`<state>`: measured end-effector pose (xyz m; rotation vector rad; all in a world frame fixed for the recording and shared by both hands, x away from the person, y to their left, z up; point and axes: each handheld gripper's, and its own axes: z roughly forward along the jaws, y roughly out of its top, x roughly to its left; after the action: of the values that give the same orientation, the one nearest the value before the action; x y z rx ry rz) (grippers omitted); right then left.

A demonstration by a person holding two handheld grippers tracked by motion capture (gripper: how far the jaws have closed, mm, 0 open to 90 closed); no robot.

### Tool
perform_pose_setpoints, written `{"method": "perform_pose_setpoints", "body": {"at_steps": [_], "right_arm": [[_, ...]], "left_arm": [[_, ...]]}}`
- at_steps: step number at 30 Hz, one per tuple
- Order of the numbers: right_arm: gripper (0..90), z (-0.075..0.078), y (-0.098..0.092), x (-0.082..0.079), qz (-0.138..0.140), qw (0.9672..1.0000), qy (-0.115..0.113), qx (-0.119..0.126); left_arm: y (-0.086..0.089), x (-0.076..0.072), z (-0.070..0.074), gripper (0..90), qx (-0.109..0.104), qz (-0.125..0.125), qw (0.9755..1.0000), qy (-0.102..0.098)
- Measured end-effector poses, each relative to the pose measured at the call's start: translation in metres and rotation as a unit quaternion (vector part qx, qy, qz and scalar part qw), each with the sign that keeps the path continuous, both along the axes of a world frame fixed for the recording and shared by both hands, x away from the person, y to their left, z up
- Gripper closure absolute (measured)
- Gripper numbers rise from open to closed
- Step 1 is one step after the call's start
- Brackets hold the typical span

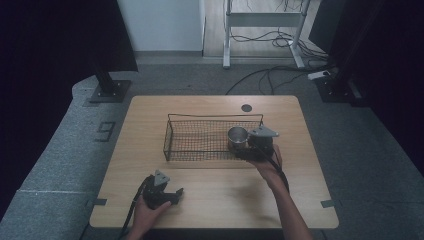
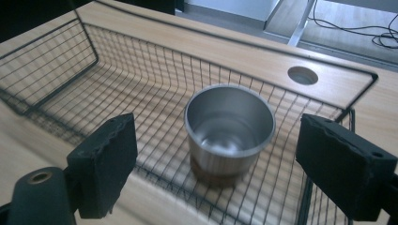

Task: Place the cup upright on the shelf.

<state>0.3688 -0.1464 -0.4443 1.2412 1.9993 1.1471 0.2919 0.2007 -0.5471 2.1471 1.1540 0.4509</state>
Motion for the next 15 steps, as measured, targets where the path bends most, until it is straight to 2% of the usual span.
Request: {"method": "perform_pose_setpoints", "body": {"at_steps": [7,11,15], "right_arm": [[13.6,-0.014,-0.011,-0.032,0.012,0.9998,0.002,0.016],[13.7,-0.023,-0.014,-0.043,0.008,0.9999,0.001,0.013],[14.1,-0.041,-0.022,-0.057,0.005,0.9998,0.013,0.012]], "left_arm": [[0.0,0.0,0.0,13.7,0.0,0.0,1.0,0.0],[0.0,0.0,0.0,13.7,0.0,0.0,1.0,0.0],[0.0,0.0,0.0,13.7,-0.001,0.001,1.0,0.0]]}}
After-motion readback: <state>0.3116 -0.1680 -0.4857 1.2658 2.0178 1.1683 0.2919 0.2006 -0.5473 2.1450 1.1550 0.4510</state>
